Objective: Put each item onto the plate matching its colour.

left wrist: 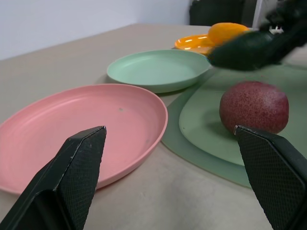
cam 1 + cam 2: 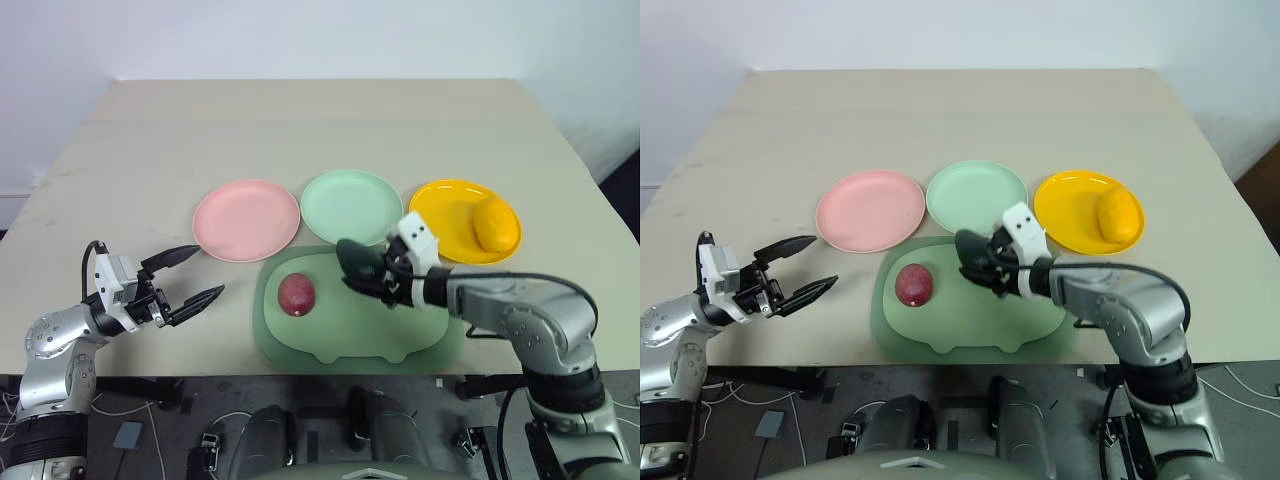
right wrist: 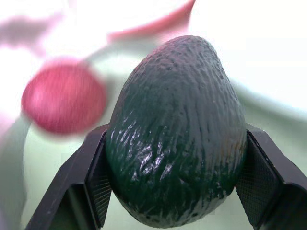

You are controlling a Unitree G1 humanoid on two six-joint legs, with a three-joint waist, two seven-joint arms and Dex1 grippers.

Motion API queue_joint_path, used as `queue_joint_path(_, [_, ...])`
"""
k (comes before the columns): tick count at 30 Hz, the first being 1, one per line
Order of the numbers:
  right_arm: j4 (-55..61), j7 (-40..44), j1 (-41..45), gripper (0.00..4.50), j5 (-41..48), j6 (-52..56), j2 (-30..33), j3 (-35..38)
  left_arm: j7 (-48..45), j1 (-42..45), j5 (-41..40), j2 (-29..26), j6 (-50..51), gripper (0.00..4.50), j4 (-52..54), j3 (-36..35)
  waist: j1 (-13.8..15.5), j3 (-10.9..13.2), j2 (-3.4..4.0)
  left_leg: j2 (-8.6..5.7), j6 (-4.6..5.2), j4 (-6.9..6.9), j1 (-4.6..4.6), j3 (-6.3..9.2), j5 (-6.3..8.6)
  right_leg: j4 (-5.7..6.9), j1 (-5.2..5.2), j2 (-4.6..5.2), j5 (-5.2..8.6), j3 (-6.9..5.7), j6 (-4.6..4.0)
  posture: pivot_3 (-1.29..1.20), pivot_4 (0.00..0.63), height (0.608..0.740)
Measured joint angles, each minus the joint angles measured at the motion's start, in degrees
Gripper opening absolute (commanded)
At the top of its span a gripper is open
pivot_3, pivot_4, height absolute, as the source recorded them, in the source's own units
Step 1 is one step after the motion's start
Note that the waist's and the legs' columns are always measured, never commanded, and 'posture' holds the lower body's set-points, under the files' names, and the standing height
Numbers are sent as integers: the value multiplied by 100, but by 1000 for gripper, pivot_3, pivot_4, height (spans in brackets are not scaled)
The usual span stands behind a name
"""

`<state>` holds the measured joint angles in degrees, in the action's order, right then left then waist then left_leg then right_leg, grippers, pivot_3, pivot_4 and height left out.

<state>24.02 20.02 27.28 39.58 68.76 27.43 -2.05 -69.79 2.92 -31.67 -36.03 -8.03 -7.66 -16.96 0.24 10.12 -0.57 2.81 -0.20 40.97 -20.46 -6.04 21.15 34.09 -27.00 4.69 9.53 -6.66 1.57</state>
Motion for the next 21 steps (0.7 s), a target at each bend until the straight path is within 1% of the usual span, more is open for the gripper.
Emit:
queue_joint_path(1, [-295, -13, 147, 3037, -96, -116, -90, 16, 3, 1, 2, 2, -2, 4500, 0, 8, -6, 0, 0, -1, 0, 0, 0, -1, 0, 0, 0, 0, 0, 0, 0, 0, 150, 737])
queue_joint_path(4, [-1660, -160, 901, 3037, -611, -675, -487, -29, 22, 24, 21, 25, -7, 4500, 7, 47, -71, 1, 2, -4, -1, 0, -2, -6, -1, 4, -1, 0, -1, 0, -1, 0, 150, 737])
queue_joint_path(5, [-2143, -183, 1179, 3037, -854, -921, -523, -109, 32, 34, 30, 29, -7, 4500, 7, 51, -83, 1, 2, -4, -1, 0, -3, -9, -1, 4, -1, 0, -1, -2, -1, 0, 150, 737])
queue_joint_path(7, [-2817, -135, 1477, 3037, -1303, -1383, -527, -290, 67, 68, 43, 34, -7, 4500, 9, 51, -93, 1, 2, -4, -1, -2, -5, -11, -1, 4, -1, 0, -1, -6, -1, 0, 150, 737])
queue_joint_path(11, [-3697, 212, 1571, 3037, -1879, -2028, -570, -672, 135, 65, 45, 42, 3, 4500, 115, 52, -122, 2, 4, -3, -2, -9, -13, -16, -2, 8, -8, 1, -3, -6, 2, 0, 150, 737])
queue_joint_path(14, [-3894, 442, 1667, 3037, -2076, -2256, -586, -715, 150, 15, 43, 44, 15, 4500, 179, 51, -125, 2, 4, -2, -4, -7, -12, -21, -3, 6, -10, 4, -4, -4, 2, 0, 150, 737])
queue_joint_path(16, [-3902, 596, 1668, 3768, -2128, -2277, -571, -708, 148, -22, 42, 44, 22, 4500, 179, 48, -125, 3, 5, 0, -2, -7, -10, -20, -2, 7, -11, 4, -3, -4, 2, 0, 150, 737])
queue_joint_path(18, [-3853, 759, 1642, 4382, -2136, -2278, -557, -704, 142, -38, 40, 44, 26, 4500, 181, 48, -126, 3, 6, 2, -3, -7, -9, -17, -2, 8, -11, 2, -3, -5, 1, 0, 150, 737])
queue_joint_path(19, [-3725, 840, 1579, 4470, -2115, -2271, -536, -674, 141, -44, 37, 45, 28, 4500, 185, 48, -120, 3, 6, 2, -3, -8, -10, -15, -2, 9, -11, 2, -2, -5, 1, 0, 150, 737])
queue_joint_path(21, [-3268, 1037, 1354, 4470, -1942, -2238, -454, -498, 138, -60, 28, 49, 34, 4500, 192, 47, -97, 4, 7, 2, -3, -8, -13, -13, -2, 7, -12, 3, -3, -6, 1, 0, 150, 737])
